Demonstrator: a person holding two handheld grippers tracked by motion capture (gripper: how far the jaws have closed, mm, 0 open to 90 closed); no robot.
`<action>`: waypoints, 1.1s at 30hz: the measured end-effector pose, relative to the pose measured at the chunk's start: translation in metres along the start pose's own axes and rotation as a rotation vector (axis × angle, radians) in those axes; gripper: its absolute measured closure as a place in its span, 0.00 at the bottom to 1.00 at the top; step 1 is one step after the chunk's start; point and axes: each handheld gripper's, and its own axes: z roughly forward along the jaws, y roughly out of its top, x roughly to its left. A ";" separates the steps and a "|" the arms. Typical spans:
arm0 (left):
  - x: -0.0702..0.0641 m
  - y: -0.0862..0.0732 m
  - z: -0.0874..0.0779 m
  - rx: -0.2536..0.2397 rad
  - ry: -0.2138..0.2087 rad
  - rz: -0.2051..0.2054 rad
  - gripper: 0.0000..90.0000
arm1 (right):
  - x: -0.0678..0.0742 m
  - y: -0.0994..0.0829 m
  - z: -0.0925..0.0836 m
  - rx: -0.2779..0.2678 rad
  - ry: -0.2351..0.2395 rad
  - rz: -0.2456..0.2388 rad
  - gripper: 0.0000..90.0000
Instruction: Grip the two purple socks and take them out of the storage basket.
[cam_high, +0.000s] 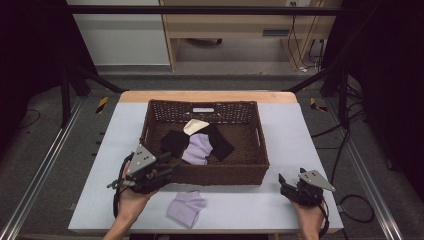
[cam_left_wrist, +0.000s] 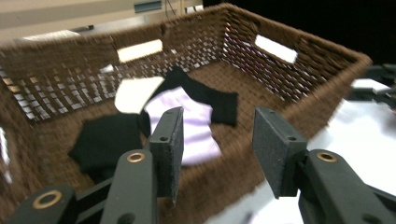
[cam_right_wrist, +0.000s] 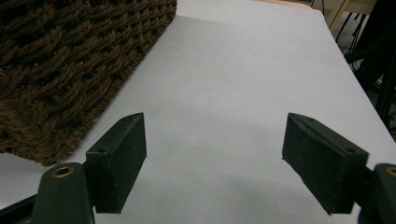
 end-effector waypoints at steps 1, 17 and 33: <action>0.002 0.005 0.004 0.002 0.006 0.006 0.59 | 0.000 0.000 0.000 0.000 0.000 0.000 0.25; 0.021 0.054 0.059 0.052 0.079 0.016 0.61 | 0.000 0.000 0.001 0.011 0.002 0.003 0.26; 0.045 0.057 0.120 0.140 0.150 0.008 0.64 | 0.000 0.001 0.002 0.023 0.005 -0.001 0.27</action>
